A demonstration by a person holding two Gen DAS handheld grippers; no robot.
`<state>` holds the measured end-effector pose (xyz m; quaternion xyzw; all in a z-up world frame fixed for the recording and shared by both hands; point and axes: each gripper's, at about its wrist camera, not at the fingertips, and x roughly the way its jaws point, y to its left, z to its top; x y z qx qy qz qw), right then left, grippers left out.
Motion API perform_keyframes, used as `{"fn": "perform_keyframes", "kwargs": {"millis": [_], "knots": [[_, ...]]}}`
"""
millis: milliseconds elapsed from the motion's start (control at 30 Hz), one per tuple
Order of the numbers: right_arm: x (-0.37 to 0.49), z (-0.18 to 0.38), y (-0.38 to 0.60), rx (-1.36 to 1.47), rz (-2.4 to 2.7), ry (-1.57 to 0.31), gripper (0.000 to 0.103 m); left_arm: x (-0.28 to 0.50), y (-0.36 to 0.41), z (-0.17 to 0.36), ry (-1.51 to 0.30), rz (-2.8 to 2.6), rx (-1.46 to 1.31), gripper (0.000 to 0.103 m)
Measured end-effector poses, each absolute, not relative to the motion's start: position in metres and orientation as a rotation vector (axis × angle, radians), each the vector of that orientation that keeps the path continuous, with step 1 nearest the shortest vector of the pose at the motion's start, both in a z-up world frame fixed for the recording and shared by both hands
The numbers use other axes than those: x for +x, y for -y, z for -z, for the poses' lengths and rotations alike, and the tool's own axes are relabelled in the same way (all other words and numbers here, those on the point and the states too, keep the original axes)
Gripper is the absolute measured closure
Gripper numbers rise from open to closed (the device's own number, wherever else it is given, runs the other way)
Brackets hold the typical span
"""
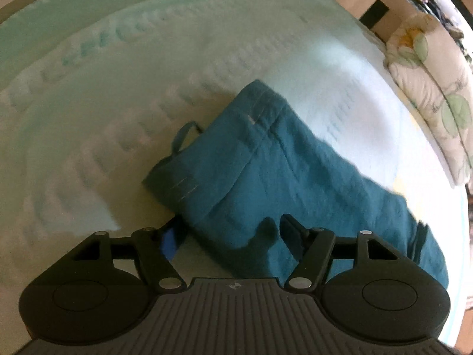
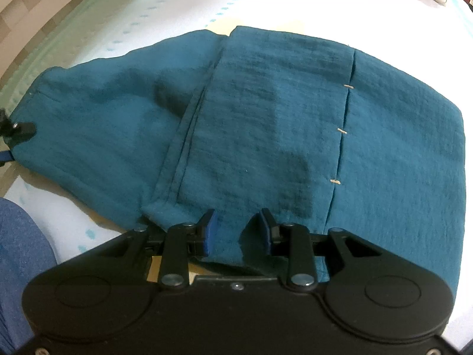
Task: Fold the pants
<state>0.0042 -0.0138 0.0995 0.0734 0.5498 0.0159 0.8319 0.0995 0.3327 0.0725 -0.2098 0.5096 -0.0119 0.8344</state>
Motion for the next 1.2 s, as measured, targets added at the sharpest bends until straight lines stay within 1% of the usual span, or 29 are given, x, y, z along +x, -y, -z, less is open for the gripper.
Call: {"fn": "perform_keyframes", "kwargs": {"millis": [67, 100, 133, 167, 200, 233, 267, 333, 400, 500, 600, 700, 800, 933, 1000, 1100, 1200], "knots": [[0.004, -0.1, 0.014, 0.156, -0.035, -1.165, 0.061, 0.107, -0.33, -0.073, -1.08, 0.014, -0.442, 0.037], [0.004, -0.1, 0.015, 0.156, -0.036, -1.163, 0.061, 0.109, -0.328, -0.073, -1.079, 0.004, -0.432, 0.043], [0.003, -0.1, 0.015, 0.159, -0.036, -1.16, 0.061, 0.11, -0.325, -0.075, -1.073, -0.01, -0.419, 0.051], [0.002, -0.1, 0.016, 0.165, -0.035, -1.157, 0.062, 0.111, -0.323, -0.078, -1.067, -0.028, -0.407, 0.068], [0.001, -0.101, 0.016, 0.171, -0.034, -1.151, 0.062, 0.111, -0.323, -0.08, -1.066, -0.032, -0.409, 0.077], [0.0, -0.103, 0.017, 0.174, -0.032, -1.143, 0.062, 0.112, -0.322, -0.082, -1.077, -0.027, -0.419, 0.081], [-0.003, -0.105, 0.017, 0.176, -0.027, -1.131, 0.062, 0.113, -0.319, -0.085, -1.083, -0.018, -0.42, 0.093], [-0.009, -0.109, 0.015, 0.172, -0.024, -1.093, 0.063, 0.112, -0.312, -0.094, -1.055, -0.002, -0.387, 0.095], [-0.016, -0.112, 0.012, 0.178, -0.041, -1.058, 0.067, 0.107, -0.299, -0.112, -0.988, 0.021, -0.317, 0.095], [-0.02, -0.101, 0.004, 0.174, -0.082, -1.103, 0.07, 0.095, -0.277, -0.144, -0.903, 0.081, -0.259, 0.095], [-0.022, -0.1, 0.002, 0.143, -0.1, -1.079, 0.07, 0.08, -0.241, -0.183, -0.816, 0.172, -0.177, 0.095], [-0.027, -0.112, 0.022, 0.213, -0.125, -1.055, 0.071, 0.058, -0.193, -0.219, -0.732, 0.295, -0.081, 0.095], [-0.038, -0.124, 0.057, 0.26, -0.054, -1.016, 0.071, 0.034, -0.14, -0.238, -0.678, 0.433, -0.017, 0.095], [-0.054, -0.127, 0.117, 0.325, 0.117, -0.995, 0.07, 0.005, -0.065, -0.226, -0.698, 0.611, 0.045, 0.095], [-0.063, -0.124, 0.146, 0.394, 0.195, -0.99, 0.07, -0.009, -0.028, -0.201, -0.747, 0.675, 0.07, 0.092], [-0.076, -0.121, 0.186, 0.485, 0.316, -0.974, 0.07, -0.025, 0.011, -0.153, -0.867, 0.743, 0.096, 0.091], [-0.086, -0.122, 0.209, 0.541, 0.379, -0.951, 0.068, -0.044, 0.043, -0.107, -0.969, 0.774, 0.197, 0.091]]}}
